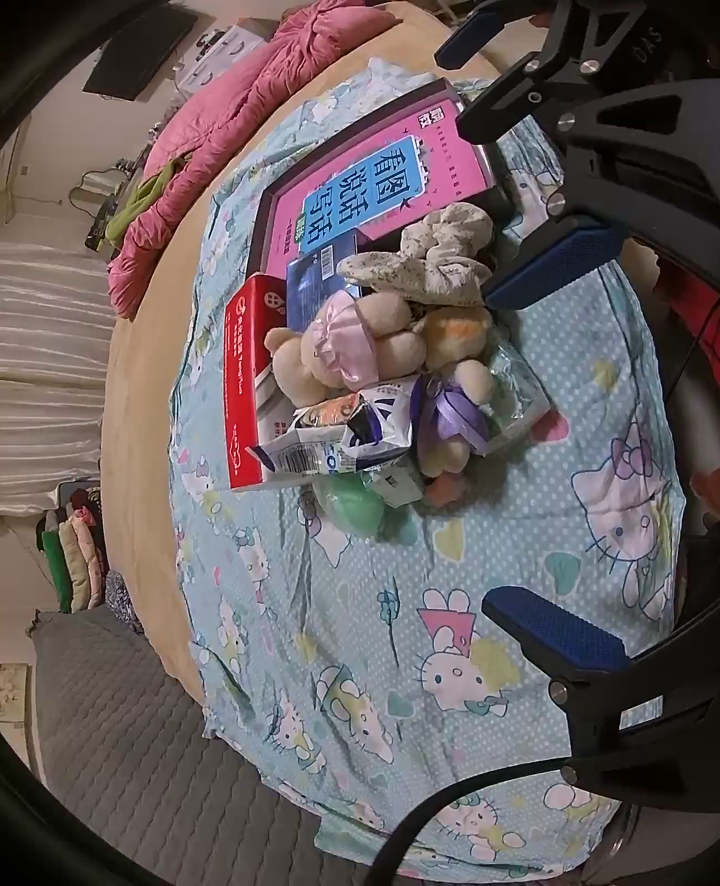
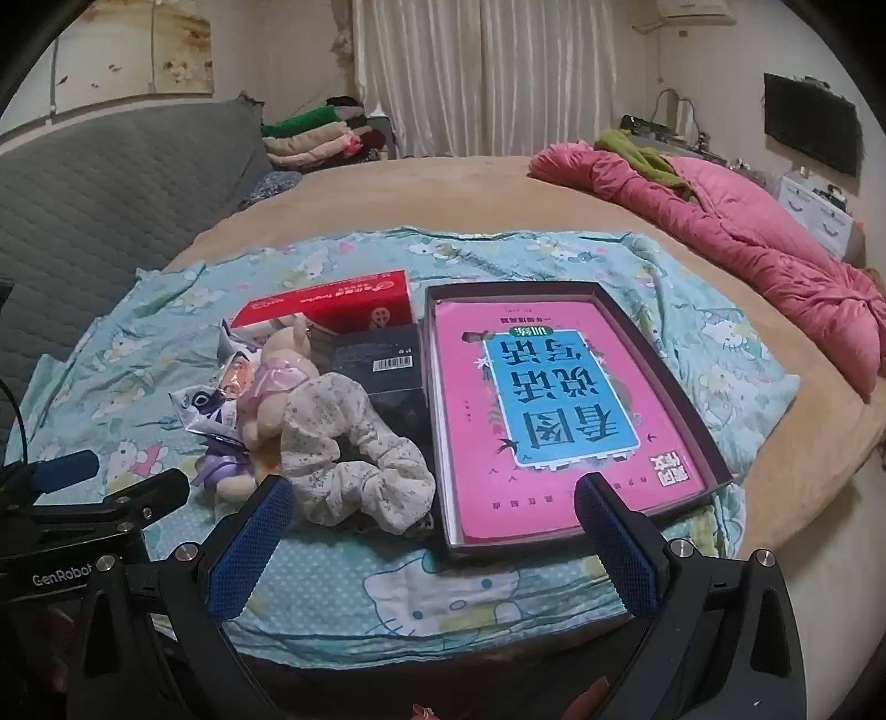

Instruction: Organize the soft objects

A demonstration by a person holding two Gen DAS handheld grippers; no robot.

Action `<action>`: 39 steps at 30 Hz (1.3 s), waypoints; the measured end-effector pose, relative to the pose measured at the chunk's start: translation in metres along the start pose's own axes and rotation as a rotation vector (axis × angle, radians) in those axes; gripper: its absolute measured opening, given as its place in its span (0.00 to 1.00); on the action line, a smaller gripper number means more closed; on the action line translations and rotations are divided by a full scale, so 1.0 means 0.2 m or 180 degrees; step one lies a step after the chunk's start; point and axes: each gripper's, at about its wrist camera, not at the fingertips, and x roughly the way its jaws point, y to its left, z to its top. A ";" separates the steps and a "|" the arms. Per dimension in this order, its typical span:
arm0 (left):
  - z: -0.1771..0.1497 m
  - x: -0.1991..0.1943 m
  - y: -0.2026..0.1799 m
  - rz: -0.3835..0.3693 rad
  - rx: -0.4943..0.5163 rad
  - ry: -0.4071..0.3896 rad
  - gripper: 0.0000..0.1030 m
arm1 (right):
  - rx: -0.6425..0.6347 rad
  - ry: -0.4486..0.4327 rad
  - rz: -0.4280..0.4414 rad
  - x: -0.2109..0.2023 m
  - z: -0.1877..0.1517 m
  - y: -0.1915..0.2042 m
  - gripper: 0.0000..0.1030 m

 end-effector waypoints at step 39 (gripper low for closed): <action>0.00 0.00 -0.01 -0.0027 0.0010 0.0015 0.98 | -0.0001 -0.0058 0.0050 -0.01 0.01 0.00 0.98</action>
